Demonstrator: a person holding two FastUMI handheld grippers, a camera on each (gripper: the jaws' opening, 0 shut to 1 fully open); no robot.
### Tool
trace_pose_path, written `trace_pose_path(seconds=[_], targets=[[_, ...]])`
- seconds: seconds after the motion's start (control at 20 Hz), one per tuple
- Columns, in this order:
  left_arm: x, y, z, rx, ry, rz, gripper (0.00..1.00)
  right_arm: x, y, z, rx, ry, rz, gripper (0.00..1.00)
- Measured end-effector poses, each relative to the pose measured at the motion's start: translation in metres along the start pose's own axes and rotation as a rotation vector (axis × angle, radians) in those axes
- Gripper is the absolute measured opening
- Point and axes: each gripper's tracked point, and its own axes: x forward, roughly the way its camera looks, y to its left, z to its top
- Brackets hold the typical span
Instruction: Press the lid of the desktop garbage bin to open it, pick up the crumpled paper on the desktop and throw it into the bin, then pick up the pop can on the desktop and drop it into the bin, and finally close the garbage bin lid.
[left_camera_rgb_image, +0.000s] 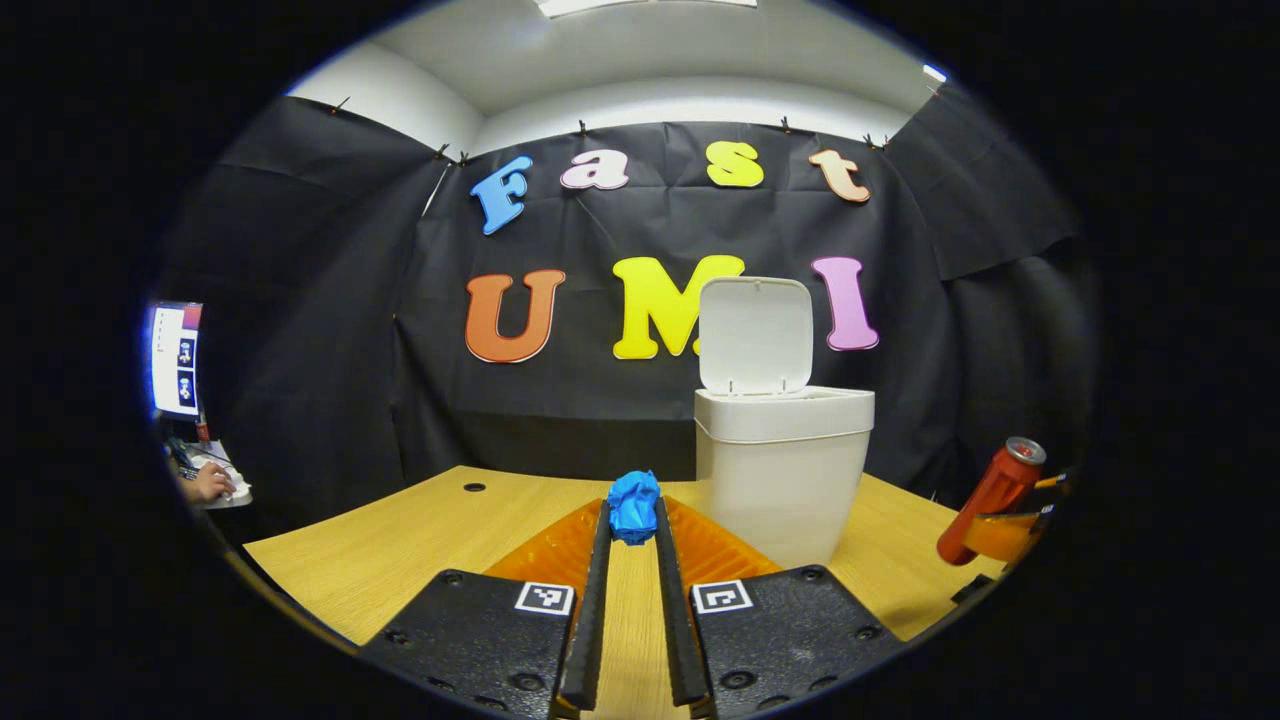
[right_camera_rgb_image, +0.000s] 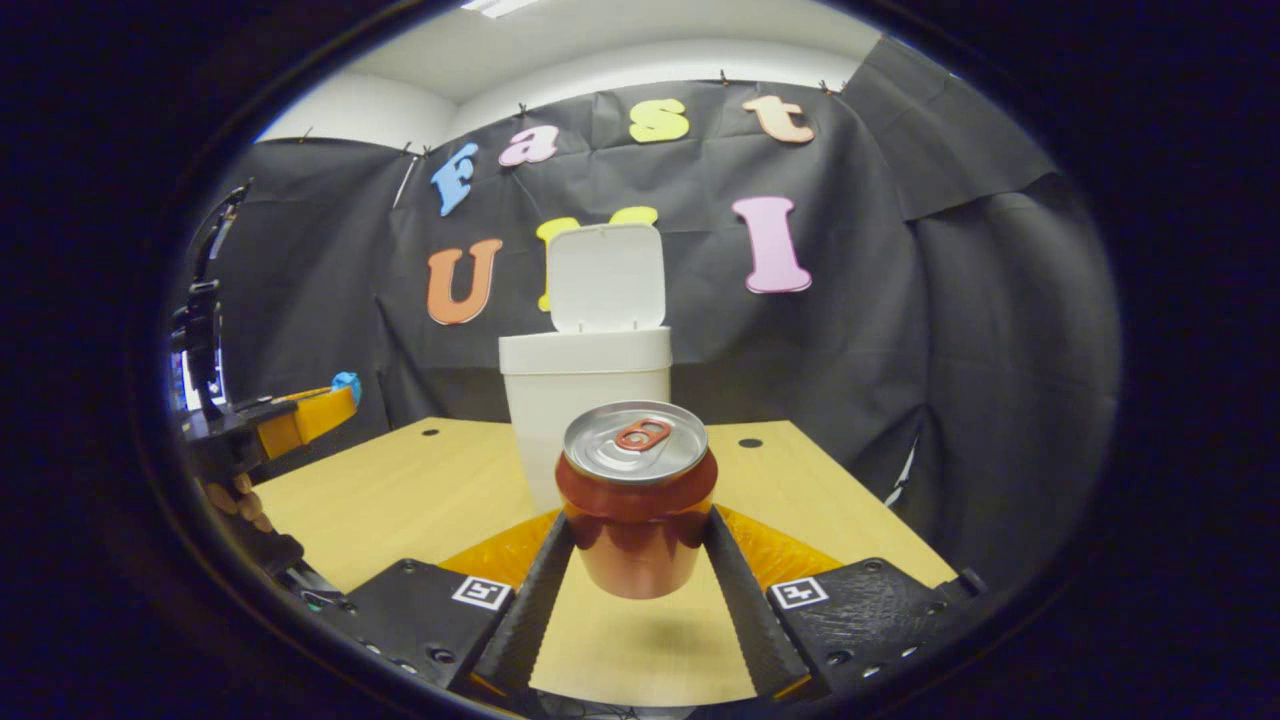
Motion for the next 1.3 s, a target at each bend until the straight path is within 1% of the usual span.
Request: trace_pose_path(seconds=[0.1,0.2,0.25,0.35,0.45,0.55,0.65,0.75,0.95,1.05,1.2,1.3], targets=[[0.009,0.001,0.016,-0.015,0.002,0.024,0.29,0.002,-0.008,-0.002,0.021,0.015,-0.003,0.79],[0.021,-0.009,0.040,-0.023,-0.024,0.019,0.29,0.005,-0.021,-0.003,0.019,0.023,-0.034,0.79],[0.030,-0.009,0.053,-0.021,-0.039,0.021,0.29,0.006,-0.022,-0.005,0.039,0.034,-0.030,0.79],[0.047,-0.013,0.069,-0.016,-0.058,0.022,0.30,0.005,-0.017,-0.008,0.107,0.067,0.015,0.80],[0.071,-0.027,0.076,-0.023,-0.050,-0.008,0.30,0.004,-0.023,-0.006,0.141,0.080,0.025,0.79],[0.096,-0.033,0.077,-0.037,-0.022,-0.018,0.30,0.004,-0.036,-0.005,0.142,0.079,0.000,0.79],[0.123,-0.046,0.083,-0.040,-0.032,-0.039,0.30,0.002,-0.045,-0.002,0.152,0.074,-0.023,0.78],[0.145,-0.056,0.088,0.004,-0.064,-0.041,0.30,0.003,-0.053,-0.004,0.156,0.078,-0.038,0.78],[0.184,-0.100,0.091,0.017,-0.119,-0.118,0.30,0.002,-0.066,-0.002,0.172,0.078,-0.076,0.78],[0.199,-0.123,0.090,0.069,-0.137,-0.153,0.30,0.000,-0.072,-0.001,0.172,0.071,-0.091,0.78],[0.214,-0.153,0.087,0.128,-0.149,-0.202,0.30,0.000,-0.080,-0.001,0.180,0.074,-0.109,0.79],[0.222,-0.164,0.084,0.146,-0.134,-0.207,0.30,-0.001,-0.083,0.000,0.190,0.078,-0.110,0.78]])
